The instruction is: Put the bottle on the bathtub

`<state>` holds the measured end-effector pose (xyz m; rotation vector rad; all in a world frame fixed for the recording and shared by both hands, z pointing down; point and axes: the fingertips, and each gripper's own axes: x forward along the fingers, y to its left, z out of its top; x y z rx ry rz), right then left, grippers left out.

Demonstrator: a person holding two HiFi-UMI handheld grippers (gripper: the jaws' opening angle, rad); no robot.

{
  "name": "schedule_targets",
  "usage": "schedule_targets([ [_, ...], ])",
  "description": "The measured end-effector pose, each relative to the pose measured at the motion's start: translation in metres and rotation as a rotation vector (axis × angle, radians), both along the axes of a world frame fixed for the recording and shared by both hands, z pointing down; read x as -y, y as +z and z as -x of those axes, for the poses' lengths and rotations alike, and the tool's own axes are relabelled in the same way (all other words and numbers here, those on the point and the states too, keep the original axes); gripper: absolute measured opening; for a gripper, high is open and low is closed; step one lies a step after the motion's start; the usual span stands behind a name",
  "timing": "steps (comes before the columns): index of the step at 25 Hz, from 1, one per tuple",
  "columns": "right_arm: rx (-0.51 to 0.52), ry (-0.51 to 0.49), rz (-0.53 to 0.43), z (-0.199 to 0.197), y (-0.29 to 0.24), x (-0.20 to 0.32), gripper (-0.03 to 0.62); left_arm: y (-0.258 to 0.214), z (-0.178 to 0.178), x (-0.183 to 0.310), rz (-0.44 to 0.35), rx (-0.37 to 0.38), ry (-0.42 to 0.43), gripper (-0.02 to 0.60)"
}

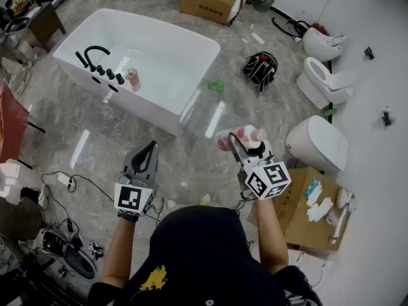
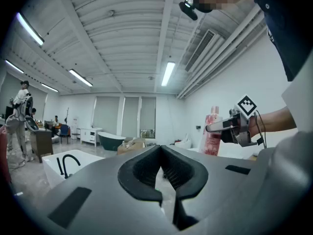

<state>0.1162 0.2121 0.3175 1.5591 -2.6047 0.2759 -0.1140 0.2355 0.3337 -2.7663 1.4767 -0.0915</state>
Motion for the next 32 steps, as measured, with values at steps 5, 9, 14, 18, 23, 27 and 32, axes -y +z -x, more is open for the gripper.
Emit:
schedule_targets([
  [5,0.018,0.010,-0.019,-0.049,-0.007,-0.010,0.221,-0.003,-0.044,-0.002,0.030,-0.049,-0.008,0.018],
  [9,0.052,0.008,-0.023,-0.074,-0.012,-0.011,0.222,-0.008,-0.059,-0.006,0.024,-0.017,-0.044,0.018],
  [14,0.032,-0.017,-0.045,-0.100,-0.007,-0.003,0.222,-0.004,-0.077,-0.006,0.030,0.026,-0.113,0.018],
  [18,0.051,-0.024,-0.025,-0.135,0.003,0.004,0.222,-0.004,-0.102,-0.001,0.023,0.053,-0.162,0.018],
  [23,-0.003,-0.064,-0.012,-0.165,0.017,0.009,0.222,-0.013,-0.141,-0.003,-0.069,0.241,-0.189,0.018],
  [27,0.019,-0.093,0.013,-0.171,0.027,0.019,0.222,-0.012,-0.145,0.006,-0.045,0.238,-0.250,0.018],
  [32,0.039,-0.115,0.008,-0.169,0.034,0.028,0.222,-0.009,-0.141,0.005,-0.015,0.196,-0.275,0.018],
])
